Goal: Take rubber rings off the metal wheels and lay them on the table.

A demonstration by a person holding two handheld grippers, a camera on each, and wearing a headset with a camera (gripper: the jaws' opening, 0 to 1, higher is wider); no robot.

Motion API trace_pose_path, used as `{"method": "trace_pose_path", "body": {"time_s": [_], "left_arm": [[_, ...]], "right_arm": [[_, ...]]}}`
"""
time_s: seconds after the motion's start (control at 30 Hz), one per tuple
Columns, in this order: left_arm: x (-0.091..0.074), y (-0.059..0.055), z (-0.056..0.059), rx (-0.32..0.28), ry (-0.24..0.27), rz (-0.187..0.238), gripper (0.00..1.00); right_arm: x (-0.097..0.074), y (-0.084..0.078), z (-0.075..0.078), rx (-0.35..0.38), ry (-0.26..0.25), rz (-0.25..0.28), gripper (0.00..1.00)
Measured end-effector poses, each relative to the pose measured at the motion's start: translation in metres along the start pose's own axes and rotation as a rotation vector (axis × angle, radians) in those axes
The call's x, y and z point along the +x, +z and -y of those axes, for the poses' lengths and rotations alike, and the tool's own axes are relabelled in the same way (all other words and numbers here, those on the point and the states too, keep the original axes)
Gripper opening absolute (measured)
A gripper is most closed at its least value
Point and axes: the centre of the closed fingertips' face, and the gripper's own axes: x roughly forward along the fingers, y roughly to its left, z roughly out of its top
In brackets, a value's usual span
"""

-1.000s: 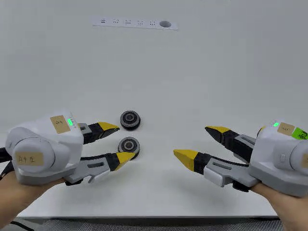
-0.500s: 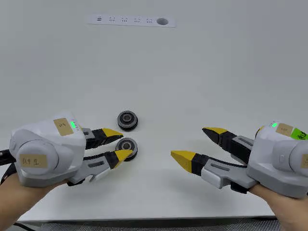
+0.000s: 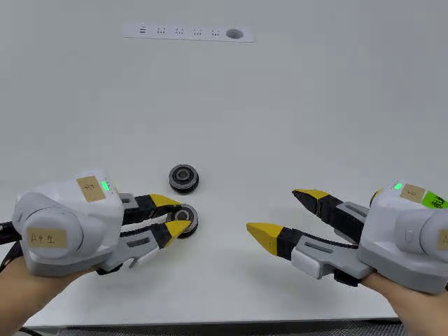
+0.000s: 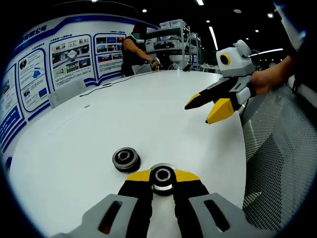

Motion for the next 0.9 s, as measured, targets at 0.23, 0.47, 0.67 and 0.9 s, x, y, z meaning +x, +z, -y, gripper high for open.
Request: {"method": "trace_pose_path", "body": {"time_s": [0.23,0.47,0.67,0.9], "left_arm": [[0.0009,-0.0011,-0.001,-0.007,-0.002,0.002,0.16],[0.0013,-0.0011,-0.0011,0.014,-0.013,0.001,0.16],[0.0016,-0.0011,-0.0008,0.043,-0.022,-0.009,0.16],[0.0024,-0.0009,-0.001,0.056,-0.032,-0.02,0.16]], "right_arm": [[0.0004,-0.0004,-0.0002,0.003,0.001,-0.001,0.58],[0.0008,-0.0004,-0.0001,0.004,0.001,-0.001,0.58],[0.0008,-0.0004,0.0006,0.005,0.0,-0.001,0.58],[0.001,-0.0005,0.0011,0.008,-0.001,-0.002,0.58]]}}
